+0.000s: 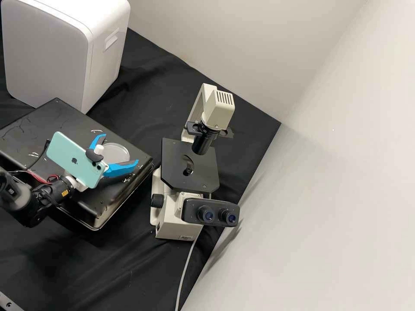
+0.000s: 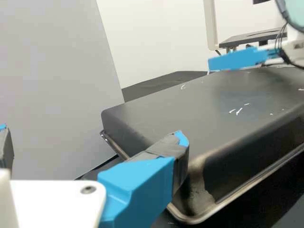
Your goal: Place the petri dish on the microscope
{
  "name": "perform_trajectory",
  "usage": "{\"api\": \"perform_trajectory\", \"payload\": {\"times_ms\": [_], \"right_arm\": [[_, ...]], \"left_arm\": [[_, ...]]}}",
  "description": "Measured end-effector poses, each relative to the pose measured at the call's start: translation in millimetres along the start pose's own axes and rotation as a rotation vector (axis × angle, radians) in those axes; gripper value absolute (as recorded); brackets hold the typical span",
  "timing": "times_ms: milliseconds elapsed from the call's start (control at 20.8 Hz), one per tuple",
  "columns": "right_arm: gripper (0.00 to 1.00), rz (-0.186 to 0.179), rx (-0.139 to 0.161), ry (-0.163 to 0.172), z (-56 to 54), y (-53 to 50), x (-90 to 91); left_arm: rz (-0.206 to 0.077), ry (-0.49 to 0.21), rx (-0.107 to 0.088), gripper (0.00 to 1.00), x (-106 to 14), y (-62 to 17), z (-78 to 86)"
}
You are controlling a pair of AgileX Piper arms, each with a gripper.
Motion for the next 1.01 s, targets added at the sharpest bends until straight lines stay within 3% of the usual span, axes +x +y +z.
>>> {"api": "perform_trajectory", "payload": {"times_ms": [241,337,481,674,1010], "right_arm": [[0.00,0.098,0.013,0.029,-5.5,26.8,-6.1],[0.00,0.135,0.034,0.046,-8.7,36.4,-9.1],[0.00,0.166,0.051,0.064,-11.9,44.9,-12.3],[0.00,0.182,0.051,0.079,-15.0,48.8,-14.2],[0.00,0.173,0.051,0.065,-11.5,46.9,-7.5]], "left_arm": [[0.000,0.000,0.000,1.00,0.0,0.0,0.0],[0.000,0.000,0.000,1.00,0.0,0.0,0.0],[0.000,0.000,0.000,1.00,0.0,0.0,0.0],[0.000,0.002,0.000,1.00,0.1,0.0,-0.4],[0.001,0.010,0.000,1.00,0.4,0.2,-1.8]]}}
